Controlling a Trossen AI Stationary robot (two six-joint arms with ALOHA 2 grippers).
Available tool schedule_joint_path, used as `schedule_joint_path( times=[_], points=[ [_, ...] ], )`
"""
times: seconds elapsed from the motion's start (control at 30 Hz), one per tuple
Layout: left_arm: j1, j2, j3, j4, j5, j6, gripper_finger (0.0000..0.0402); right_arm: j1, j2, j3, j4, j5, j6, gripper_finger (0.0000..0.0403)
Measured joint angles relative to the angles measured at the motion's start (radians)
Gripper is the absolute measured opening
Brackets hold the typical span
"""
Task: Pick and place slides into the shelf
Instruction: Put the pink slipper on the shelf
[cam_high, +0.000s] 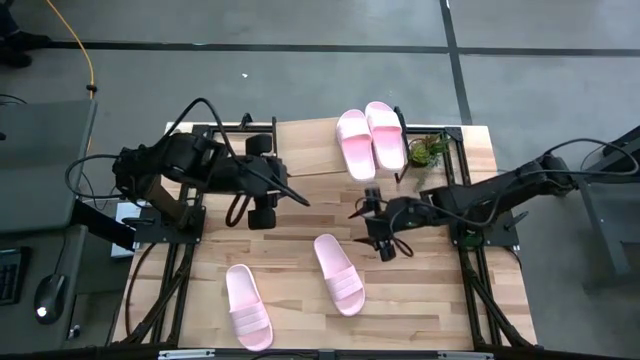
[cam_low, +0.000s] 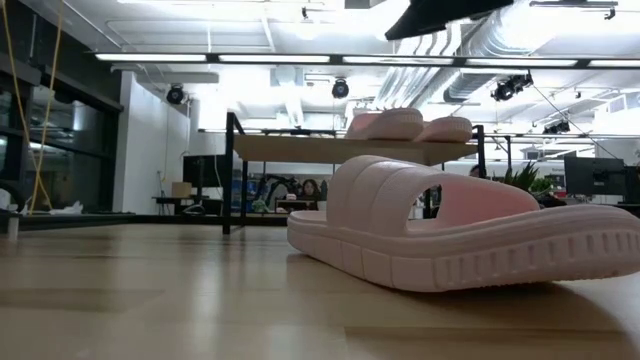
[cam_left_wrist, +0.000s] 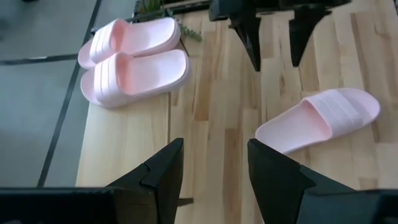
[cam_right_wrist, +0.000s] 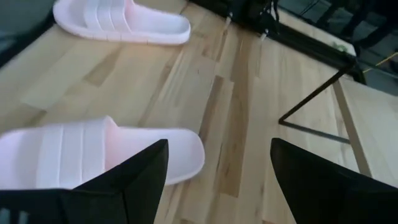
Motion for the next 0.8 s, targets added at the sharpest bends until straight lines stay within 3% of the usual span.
schedule_joint_path(
  times=[0.2,0.4,0.6,0.8],
  points=[
    [0.0,0.0,0.0,0.054,0.036,-0.003,0.0161,0.062,0.0,0.0,0.031,0.015,0.085,0.0273],
    [0.001,0.0,0.0,0.074,0.075,-0.011,0.0161,0.147,0.0,0.0,0.03,0.096,0.187,0.0273],
    [0.059,-0.006,0.027,0.074,0.133,-0.041,0.0161,0.232,0.0,0.0,0.062,0.179,0.245,0.0273],
    [0.143,-0.039,0.059,0.086,0.218,-0.078,0.0161,0.288,0.0,0.0,0.121,0.19,0.249,0.0273]
  ],
)
